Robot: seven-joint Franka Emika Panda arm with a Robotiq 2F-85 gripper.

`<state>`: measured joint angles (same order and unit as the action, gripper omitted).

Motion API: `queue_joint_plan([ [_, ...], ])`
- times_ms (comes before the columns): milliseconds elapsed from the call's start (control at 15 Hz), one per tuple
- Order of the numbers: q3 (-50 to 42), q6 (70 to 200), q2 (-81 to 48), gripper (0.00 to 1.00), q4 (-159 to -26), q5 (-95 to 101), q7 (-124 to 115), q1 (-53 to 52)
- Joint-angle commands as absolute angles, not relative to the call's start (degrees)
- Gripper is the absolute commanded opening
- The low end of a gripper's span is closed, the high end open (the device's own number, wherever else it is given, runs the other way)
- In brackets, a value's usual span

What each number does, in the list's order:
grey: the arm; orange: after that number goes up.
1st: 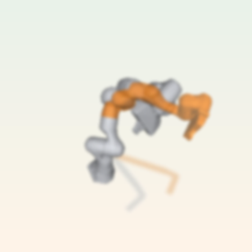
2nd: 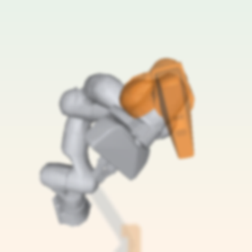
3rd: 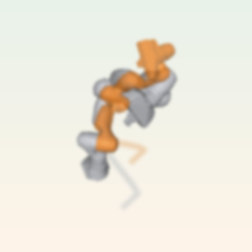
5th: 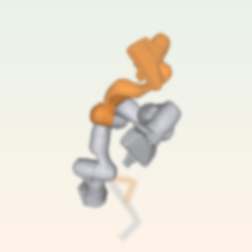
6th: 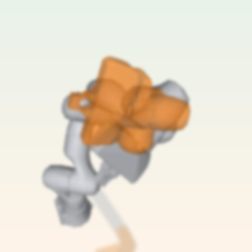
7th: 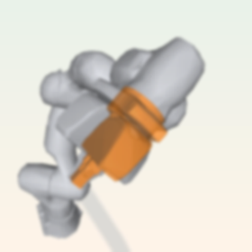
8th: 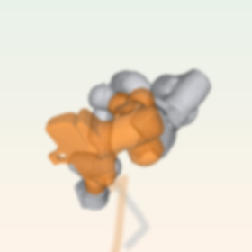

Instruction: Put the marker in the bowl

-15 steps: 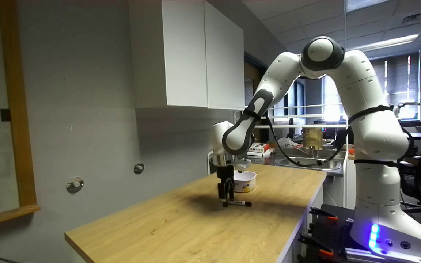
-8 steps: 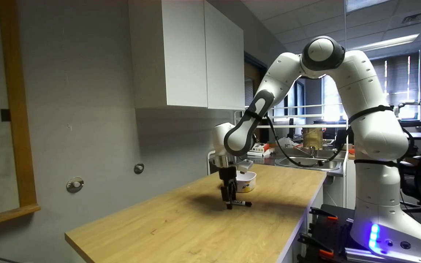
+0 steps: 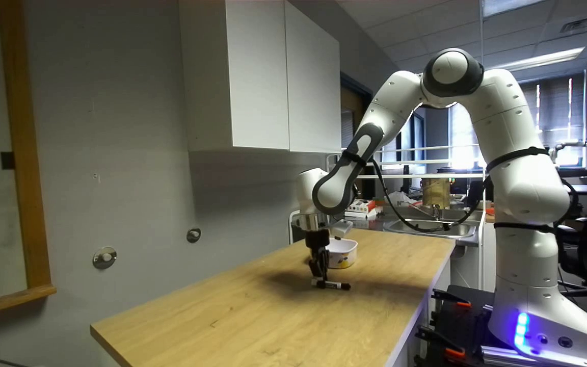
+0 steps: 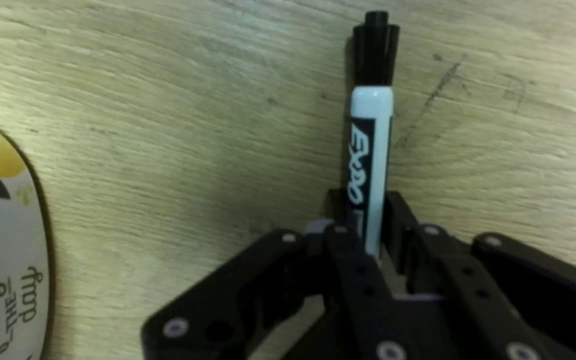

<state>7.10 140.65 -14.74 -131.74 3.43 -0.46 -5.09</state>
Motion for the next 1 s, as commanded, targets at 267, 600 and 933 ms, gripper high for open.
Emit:
queue_joint_plan([
  [267, 3.35, 137.5, -5.37, 0.09, -133.36, 17.64, -13.94, -9.28],
  [600, 3.57, 138.82, 0.8, 0.08, -132.31, 31.79, -21.09, -7.51],
  [933, 2.06, 145.89, 1.44, 0.08, -131.4, 38.19, -16.2, -3.0],
])
